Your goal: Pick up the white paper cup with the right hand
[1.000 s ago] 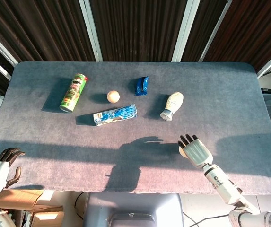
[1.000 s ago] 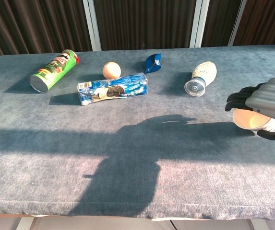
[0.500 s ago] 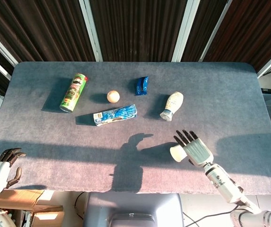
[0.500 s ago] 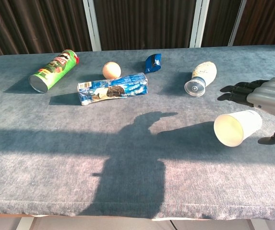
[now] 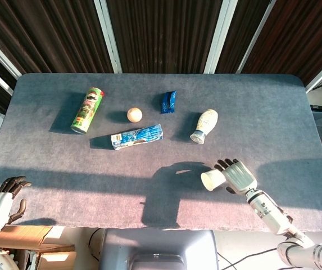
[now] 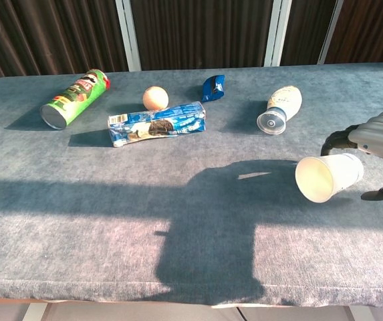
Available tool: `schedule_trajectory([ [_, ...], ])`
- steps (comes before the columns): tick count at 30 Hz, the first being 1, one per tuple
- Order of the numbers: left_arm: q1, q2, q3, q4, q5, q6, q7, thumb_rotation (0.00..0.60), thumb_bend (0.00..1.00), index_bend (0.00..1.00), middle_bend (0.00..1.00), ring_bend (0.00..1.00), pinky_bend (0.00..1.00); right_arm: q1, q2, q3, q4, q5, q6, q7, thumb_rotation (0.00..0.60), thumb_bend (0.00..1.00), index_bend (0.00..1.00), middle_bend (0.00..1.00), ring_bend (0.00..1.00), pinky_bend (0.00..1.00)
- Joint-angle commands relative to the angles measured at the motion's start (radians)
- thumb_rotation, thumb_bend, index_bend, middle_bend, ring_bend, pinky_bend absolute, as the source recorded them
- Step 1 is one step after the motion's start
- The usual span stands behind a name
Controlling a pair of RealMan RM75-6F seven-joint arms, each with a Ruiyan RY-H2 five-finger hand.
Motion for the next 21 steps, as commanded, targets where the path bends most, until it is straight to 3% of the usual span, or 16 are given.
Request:
schedule_trajectory([
  [1, 0.000, 0.000, 0.000, -0.001, -0.001, 0.000, 0.000, 0.600, 0.55, 0.29, 0.17, 0.13, 0.39, 0.005, -0.014, 0.000, 0.021, -0.003, -0.004, 0.014, 0.600, 0.37, 0.44, 0.36, 0.35, 0.56],
  [6, 0.001, 0.001, 0.001, -0.001, 0.001, 0.002, -0.001, 0.600, 0.55, 0.29, 0.17, 0.13, 0.39, 0.006, -0.033, -0.002, 0.052, -0.016, 0.005, 0.038, 0.600, 0.44, 0.49, 0.39, 0.39, 0.60],
  [14, 0.000, 0.001, 0.001, -0.002, 0.000, -0.001, 0.000, 0.600, 0.55, 0.29, 0.17, 0.13, 0.39, -0.009, -0.062, -0.004, 0.100, -0.075, 0.100, 0.034, 0.600, 0.64, 0.61, 0.48, 0.49, 0.67],
  [18, 0.000, 0.001, 0.001, -0.003, 0.000, -0.001, 0.000, 0.600, 0.55, 0.29, 0.17, 0.13, 0.39, -0.026, -0.081, -0.007, 0.138, -0.162, 0.229, -0.073, 0.600, 0.65, 0.65, 0.49, 0.50, 0.67],
  [21, 0.001, 0.003, 0.001, -0.003, 0.000, 0.000, -0.002, 0.600, 0.55, 0.29, 0.17, 0.13, 0.39, -0.031, -0.079, -0.015, 0.154, -0.241, 0.310, -0.233, 0.600, 0.65, 0.67, 0.49, 0.50, 0.67],
])
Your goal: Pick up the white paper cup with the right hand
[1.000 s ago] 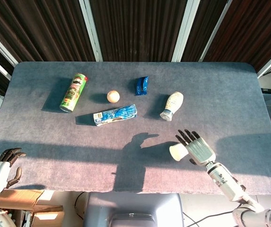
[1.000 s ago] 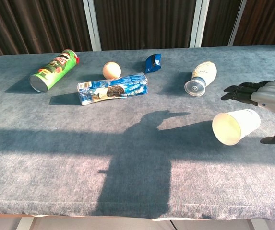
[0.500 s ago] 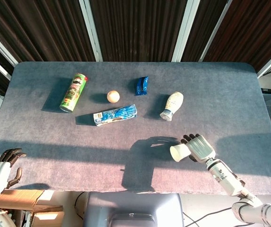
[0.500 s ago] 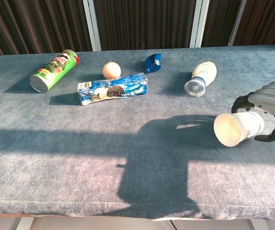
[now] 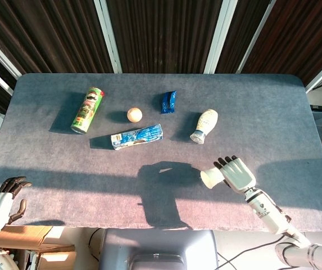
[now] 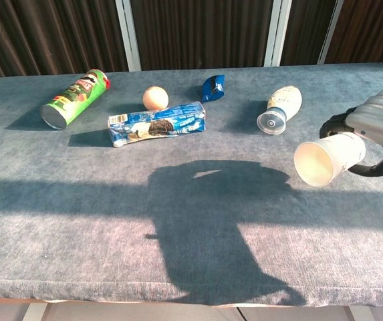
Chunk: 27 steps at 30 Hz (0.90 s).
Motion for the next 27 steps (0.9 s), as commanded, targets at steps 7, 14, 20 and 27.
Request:
schedule_trajectory([
  [7, 0.000, 0.001, 0.001, -0.002, 0.003, 0.001, -0.002, 0.600, 0.55, 0.29, 0.17, 0.13, 0.39, 0.007, 0.063, -0.005, -0.020, -0.195, 0.099, -0.572, 0.600, 0.65, 0.67, 0.49, 0.50, 0.67],
  [14, -0.003, -0.001, 0.001, -0.002, 0.001, -0.005, 0.003, 0.600, 0.55, 0.29, 0.17, 0.13, 0.39, 0.016, 0.089, 0.036, -0.086, -0.147, 0.000, -0.903, 0.600, 0.65, 0.66, 0.49, 0.49, 0.65],
  [20, -0.004, -0.002, 0.002, -0.002, 0.001, -0.007, 0.007, 0.600, 0.55, 0.29, 0.17, 0.13, 0.39, 0.005, 0.052, 0.065, -0.149, -0.049, -0.086, -1.202, 0.600, 0.66, 0.65, 0.49, 0.47, 0.62],
  [27, -0.003, -0.001, 0.002, -0.002, 0.001, -0.005, 0.005, 0.600, 0.55, 0.29, 0.17, 0.13, 0.39, 0.003, 0.011, 0.066, -0.171, 0.010, -0.130, -1.357, 0.600, 0.66, 0.63, 0.49, 0.46, 0.61],
])
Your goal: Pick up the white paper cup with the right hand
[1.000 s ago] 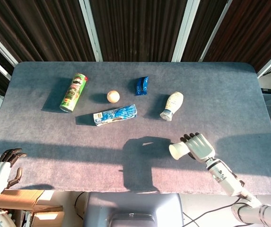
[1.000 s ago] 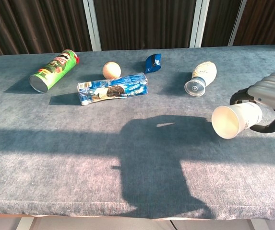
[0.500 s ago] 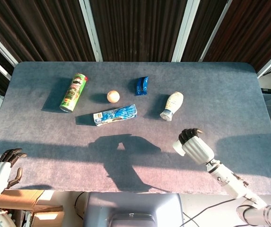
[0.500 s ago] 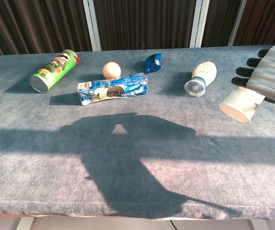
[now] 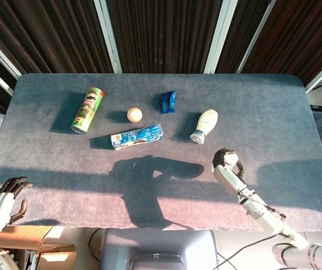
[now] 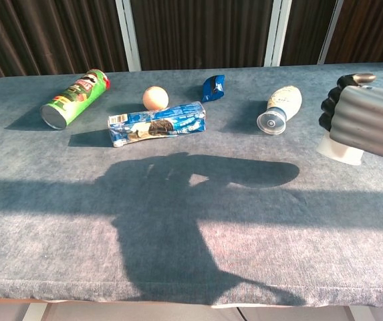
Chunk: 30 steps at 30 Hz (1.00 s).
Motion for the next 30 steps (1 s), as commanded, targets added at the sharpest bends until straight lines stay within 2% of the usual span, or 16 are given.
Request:
schedule_trajectory([
  [1, 0.001, 0.001, 0.000, 0.000, 0.001, 0.003, -0.003, 0.600, 0.55, 0.29, 0.17, 0.14, 0.39, -0.002, -0.038, 0.007, -0.017, 0.048, -0.038, -0.083, 0.600, 0.66, 0.62, 0.49, 0.46, 0.60],
  [5, 0.003, 0.004, -0.001, 0.001, 0.001, 0.006, -0.011, 0.600, 0.55, 0.29, 0.17, 0.14, 0.39, 0.004, -0.085, 0.005, -0.004, 0.096, -0.062, -0.175, 0.600, 0.64, 0.58, 0.49, 0.42, 0.55],
  [9, 0.005, 0.007, -0.003, 0.002, 0.000, 0.009, -0.023, 0.600, 0.55, 0.29, 0.17, 0.14, 0.39, 0.003, -0.111, -0.003, 0.002, 0.124, -0.062, -0.208, 0.600, 0.61, 0.51, 0.48, 0.34, 0.50],
  [13, 0.005, 0.008, -0.002, 0.001, 0.002, 0.010, -0.024, 0.600, 0.55, 0.29, 0.17, 0.14, 0.39, 0.004, -0.116, -0.007, -0.004, 0.146, -0.054, -0.207, 0.600, 0.52, 0.44, 0.42, 0.27, 0.44],
  [20, 0.005, 0.006, -0.001, 0.001, 0.005, 0.010, -0.020, 0.600, 0.55, 0.29, 0.17, 0.14, 0.39, -0.004, -0.116, -0.008, -0.020, 0.185, -0.029, -0.155, 0.600, 0.36, 0.18, 0.23, 0.14, 0.34],
  [26, 0.004, 0.006, -0.001, 0.001, 0.004, 0.008, -0.017, 0.600, 0.55, 0.29, 0.17, 0.14, 0.39, -0.009, -0.097, -0.012, -0.061, 0.219, -0.010, -0.111, 0.600, 0.28, 0.03, 0.13, 0.09, 0.30],
  [30, 0.005, 0.006, -0.001, 0.001, 0.005, 0.012, -0.018, 0.600, 0.55, 0.29, 0.17, 0.14, 0.39, -0.030, -0.057, 0.019, -0.169, 0.271, 0.028, -0.002, 0.600, 0.24, 0.00, 0.07, 0.06, 0.26],
])
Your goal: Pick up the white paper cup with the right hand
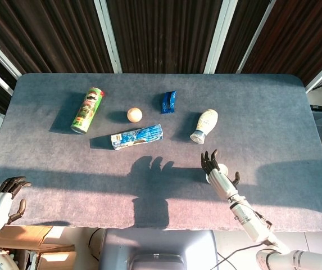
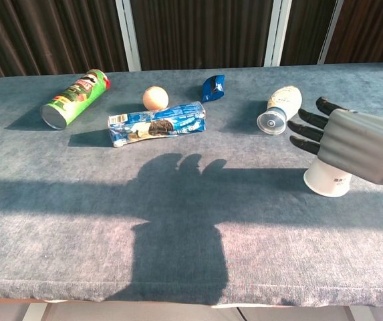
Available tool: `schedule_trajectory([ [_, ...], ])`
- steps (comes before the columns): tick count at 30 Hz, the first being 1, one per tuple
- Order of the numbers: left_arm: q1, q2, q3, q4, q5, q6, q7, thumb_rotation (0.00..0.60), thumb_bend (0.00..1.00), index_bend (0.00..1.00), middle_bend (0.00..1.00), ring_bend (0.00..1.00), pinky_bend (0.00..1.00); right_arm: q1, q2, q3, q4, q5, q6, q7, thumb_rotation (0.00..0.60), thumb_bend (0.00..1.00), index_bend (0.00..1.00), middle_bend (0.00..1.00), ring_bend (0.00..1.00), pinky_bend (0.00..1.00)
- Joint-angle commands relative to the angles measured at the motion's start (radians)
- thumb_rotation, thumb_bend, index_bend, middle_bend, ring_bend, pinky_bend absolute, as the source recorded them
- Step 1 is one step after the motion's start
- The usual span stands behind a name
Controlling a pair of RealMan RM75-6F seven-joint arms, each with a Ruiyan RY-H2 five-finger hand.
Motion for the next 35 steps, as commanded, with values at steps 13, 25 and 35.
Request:
schedule_trajectory([
  [13, -0.002, -0.004, 0.000, 0.000, -0.005, -0.005, 0.014, 0.600, 0.55, 0.29, 0.17, 0.14, 0.39, -0.119, 0.376, 0.076, -0.404, -0.111, 0.166, 0.974, 0.600, 0.24, 0.00, 0.06, 0.05, 0.25],
  [25, -0.005, -0.011, -0.003, 0.005, -0.011, -0.008, 0.024, 0.600, 0.55, 0.29, 0.17, 0.14, 0.39, -0.224, 0.378, 0.028, -0.255, -0.160, 0.306, 1.431, 0.600, 0.26, 0.01, 0.06, 0.05, 0.19],
  [35, 0.001, -0.012, -0.002, 0.001, -0.004, 0.006, 0.032, 0.600, 0.55, 0.28, 0.17, 0.14, 0.39, -0.220, 0.367, 0.019, -0.238, -0.120, 0.253, 1.489, 0.600, 0.28, 0.01, 0.06, 0.05, 0.19],
])
